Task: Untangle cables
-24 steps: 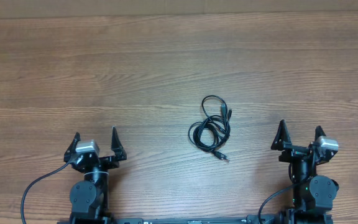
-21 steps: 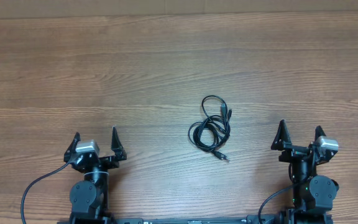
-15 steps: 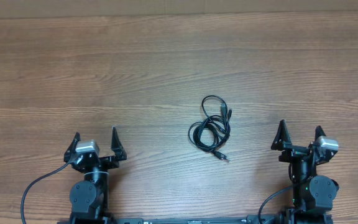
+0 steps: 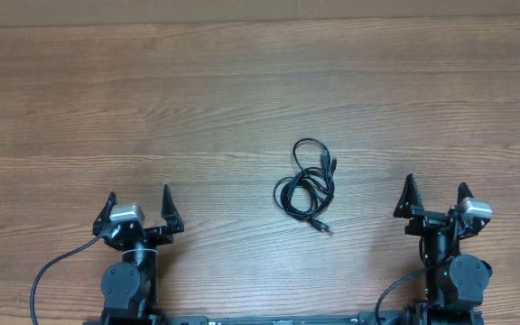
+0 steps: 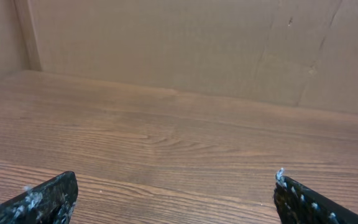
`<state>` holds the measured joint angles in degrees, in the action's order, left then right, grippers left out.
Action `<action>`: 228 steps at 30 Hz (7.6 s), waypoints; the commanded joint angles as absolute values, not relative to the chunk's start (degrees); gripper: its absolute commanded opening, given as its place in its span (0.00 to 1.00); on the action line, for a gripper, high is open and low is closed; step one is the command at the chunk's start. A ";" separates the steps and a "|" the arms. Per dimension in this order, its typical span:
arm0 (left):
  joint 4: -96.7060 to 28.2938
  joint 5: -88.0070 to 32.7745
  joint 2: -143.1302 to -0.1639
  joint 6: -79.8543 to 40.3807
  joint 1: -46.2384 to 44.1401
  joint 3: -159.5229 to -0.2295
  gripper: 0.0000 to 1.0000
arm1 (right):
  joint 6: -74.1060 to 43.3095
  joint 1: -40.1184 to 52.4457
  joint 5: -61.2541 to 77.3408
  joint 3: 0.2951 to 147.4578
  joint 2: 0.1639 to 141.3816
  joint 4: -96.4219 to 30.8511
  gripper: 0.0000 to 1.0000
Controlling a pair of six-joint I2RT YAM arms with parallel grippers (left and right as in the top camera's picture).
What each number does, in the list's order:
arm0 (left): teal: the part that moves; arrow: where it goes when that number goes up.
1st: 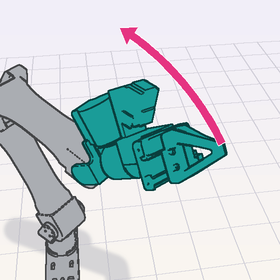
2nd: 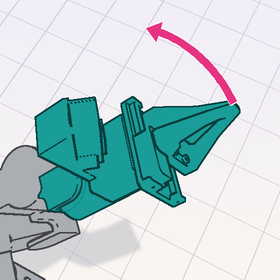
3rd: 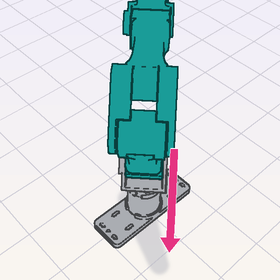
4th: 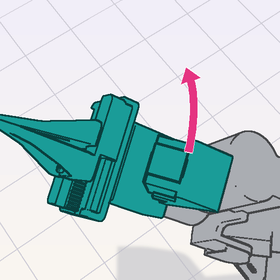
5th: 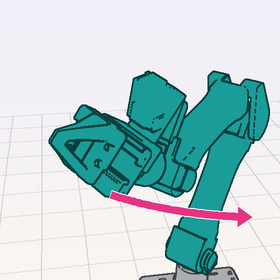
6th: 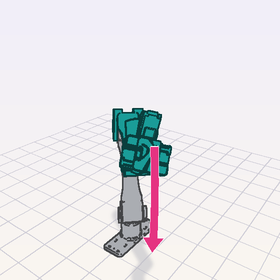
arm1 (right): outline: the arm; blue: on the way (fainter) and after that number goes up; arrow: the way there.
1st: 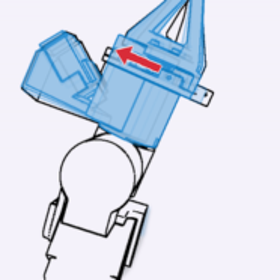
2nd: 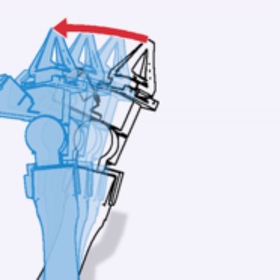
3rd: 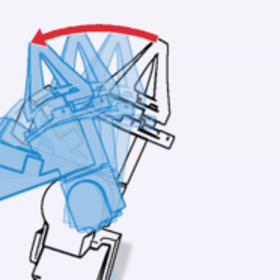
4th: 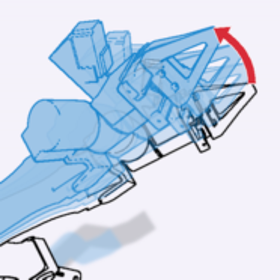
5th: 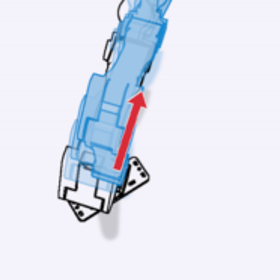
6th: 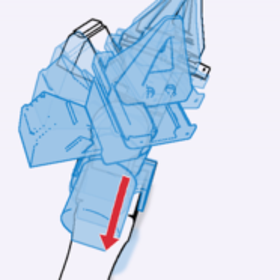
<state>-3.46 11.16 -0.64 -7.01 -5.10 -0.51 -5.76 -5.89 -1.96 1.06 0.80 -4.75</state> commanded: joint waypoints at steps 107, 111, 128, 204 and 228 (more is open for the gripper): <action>-50.35 -11.99 -90.65 0.67 -30.41 -75.37 1.00 | -5.50 -5.58 -2.72 0.49 0.16 -4.62 1.00; -47.75 -14.04 -90.65 -1.34 -30.46 -75.59 1.00 | -5.50 -5.58 -2.72 0.47 0.16 -4.62 1.00; -43.66 -8.34 -100.84 -1.28 -38.39 -76.03 1.00 | -5.50 -5.58 -2.72 0.49 0.16 -4.62 1.00; -26.59 -18.06 -115.09 -20.91 -39.31 -76.90 0.05 | -5.50 -5.58 -2.72 0.49 0.16 -4.62 1.00; -33.56 -57.45 -101.01 -49.41 -31.92 -76.90 0.04 | -5.50 -5.58 -2.90 0.49 0.16 -4.58 1.00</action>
